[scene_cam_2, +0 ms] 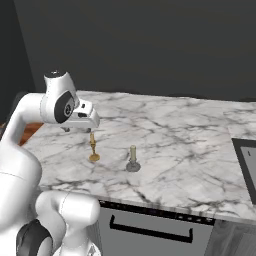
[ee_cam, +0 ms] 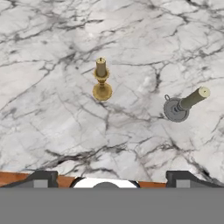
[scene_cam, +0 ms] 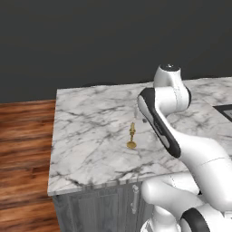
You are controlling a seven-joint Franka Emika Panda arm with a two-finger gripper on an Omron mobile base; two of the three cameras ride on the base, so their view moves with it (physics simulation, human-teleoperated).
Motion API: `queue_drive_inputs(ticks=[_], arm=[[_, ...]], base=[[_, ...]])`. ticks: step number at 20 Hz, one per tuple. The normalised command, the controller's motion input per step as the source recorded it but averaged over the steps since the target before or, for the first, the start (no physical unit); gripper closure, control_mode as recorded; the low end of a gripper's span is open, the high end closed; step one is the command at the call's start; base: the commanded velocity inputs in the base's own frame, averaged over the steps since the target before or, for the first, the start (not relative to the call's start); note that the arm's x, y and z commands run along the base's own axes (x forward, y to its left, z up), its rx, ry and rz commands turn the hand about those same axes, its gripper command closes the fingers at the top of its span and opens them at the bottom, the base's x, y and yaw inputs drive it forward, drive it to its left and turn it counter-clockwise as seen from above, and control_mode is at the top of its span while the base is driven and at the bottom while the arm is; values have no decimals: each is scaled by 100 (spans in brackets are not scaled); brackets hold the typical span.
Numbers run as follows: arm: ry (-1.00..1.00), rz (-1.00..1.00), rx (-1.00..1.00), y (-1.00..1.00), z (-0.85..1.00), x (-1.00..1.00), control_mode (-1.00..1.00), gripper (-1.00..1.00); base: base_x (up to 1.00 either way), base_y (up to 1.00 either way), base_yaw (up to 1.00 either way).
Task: Pick the candle and candle from the dining table and place them in the open cabinet. Close the cabinet after placing the objects.
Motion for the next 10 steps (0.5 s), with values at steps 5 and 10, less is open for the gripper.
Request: queue_drive_inputs(ticks=[5, 10], arm=[[5, -5, -13, 37, -45, 0, -100, -100], [0, -8, -10, 42, -39, 0, -100, -100]], base=[[0, 0, 0], [0, 0, 0]])
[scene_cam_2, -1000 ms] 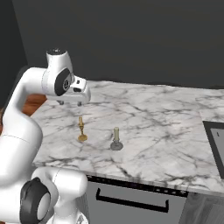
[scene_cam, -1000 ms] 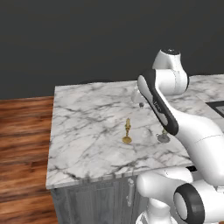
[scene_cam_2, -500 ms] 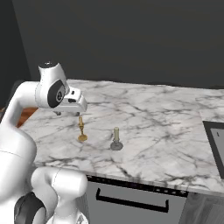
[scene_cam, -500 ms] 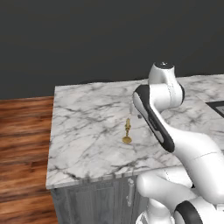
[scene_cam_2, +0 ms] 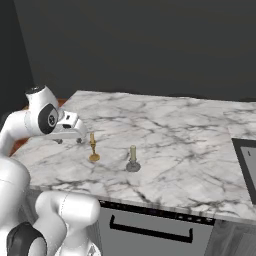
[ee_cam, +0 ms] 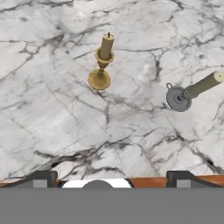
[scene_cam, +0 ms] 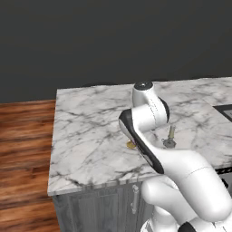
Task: Pick the candle and candle from the dining table and place them in the open cabinet. Close the cabinet after placing the objects.
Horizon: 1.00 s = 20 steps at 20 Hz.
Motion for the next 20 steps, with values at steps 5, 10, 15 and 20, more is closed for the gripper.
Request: queue_drive_inputs(ticks=[5, 10, 15, 20], arm=[[-5, -8, -6, 25, -27, 0, -100, -100], [-17, -10, -4, 7, -23, 4, -100, -100], [-21, -8, 0, 0, -21, 16, -100, -100], [-14, -7, 0, 0, -23, 19, -100, -100]], base=[[0, 0, 0], [0, 0, 0], [0, 0, 0], [0, 0, 0]])
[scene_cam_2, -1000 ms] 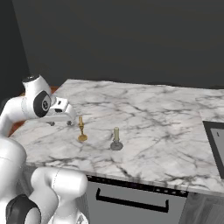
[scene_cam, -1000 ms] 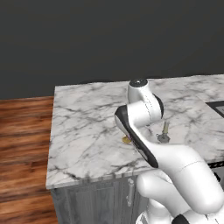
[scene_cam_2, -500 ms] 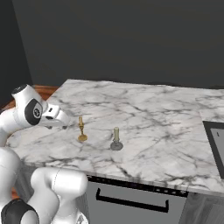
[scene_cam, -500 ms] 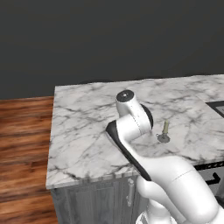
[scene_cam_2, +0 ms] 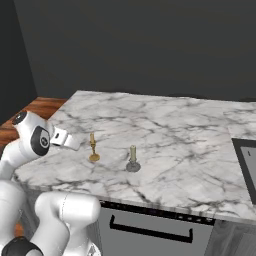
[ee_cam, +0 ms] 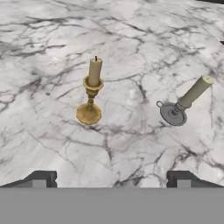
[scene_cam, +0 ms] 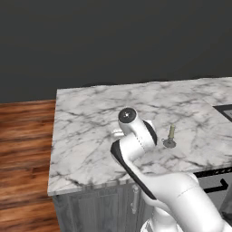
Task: Pick the candle and candle from the dining table and place them in the open cabinet. Close the cabinet after placing the objects.
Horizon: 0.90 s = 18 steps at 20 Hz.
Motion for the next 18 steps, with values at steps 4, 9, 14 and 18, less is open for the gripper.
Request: queue_drive_inputs(ticks=[4, 9, 14, 18], arm=[[-11, -8, 0, 0, -19, 25, -100, -100], [-1, -9, 0, 0, -7, 31, -100, -100], [0, -6, 0, -5, -3, 28, -100, -100], [0, -2, 0, 0, -15, 29, -100, -100]], base=[[0, 0, 0], [0, 0, 0], [0, 0, 0], [0, 0, 0]])
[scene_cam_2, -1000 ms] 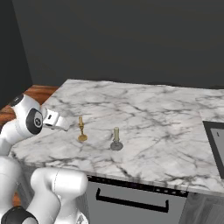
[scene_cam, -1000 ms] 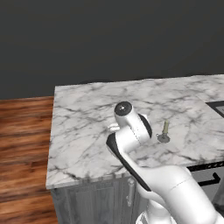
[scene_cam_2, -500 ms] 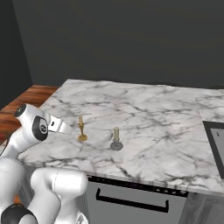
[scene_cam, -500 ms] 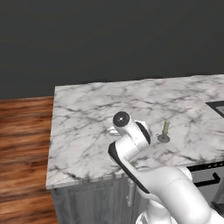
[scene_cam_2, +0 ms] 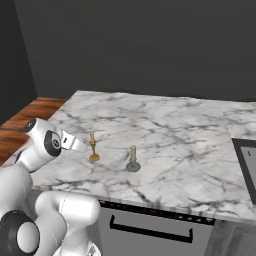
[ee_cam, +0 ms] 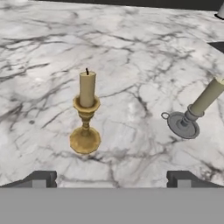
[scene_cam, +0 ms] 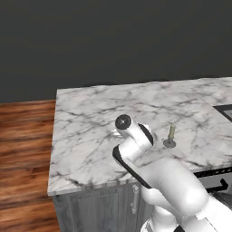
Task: Pick the candle and candle from the dining table and place them in the open cabinet. Close the cabinet after placing the objects.
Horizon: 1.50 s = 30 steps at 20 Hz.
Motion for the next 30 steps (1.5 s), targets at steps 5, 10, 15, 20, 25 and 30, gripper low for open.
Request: queue_drive_inputs(ticks=[5, 10, 15, 20, 25, 30], arm=[[-1, 0, -1, -3, -37, 22, -100, -100], [-5, -1, 0, -5, -31, 15, -100, -100], [-12, -4, 0, -9, -14, 2, -100, -100], [-10, -3, 0, -6, -9, 3, -100, -100], [-1, -2, 0, -7, 0, 0, -100, -100], [0, -1, 0, -7, 2, 2, -100, -100]], base=[[0, 0, 0], [0, 0, 0], [0, 0, 0], [0, 0, 0], [0, 0, 0], [0, 0, 0]])
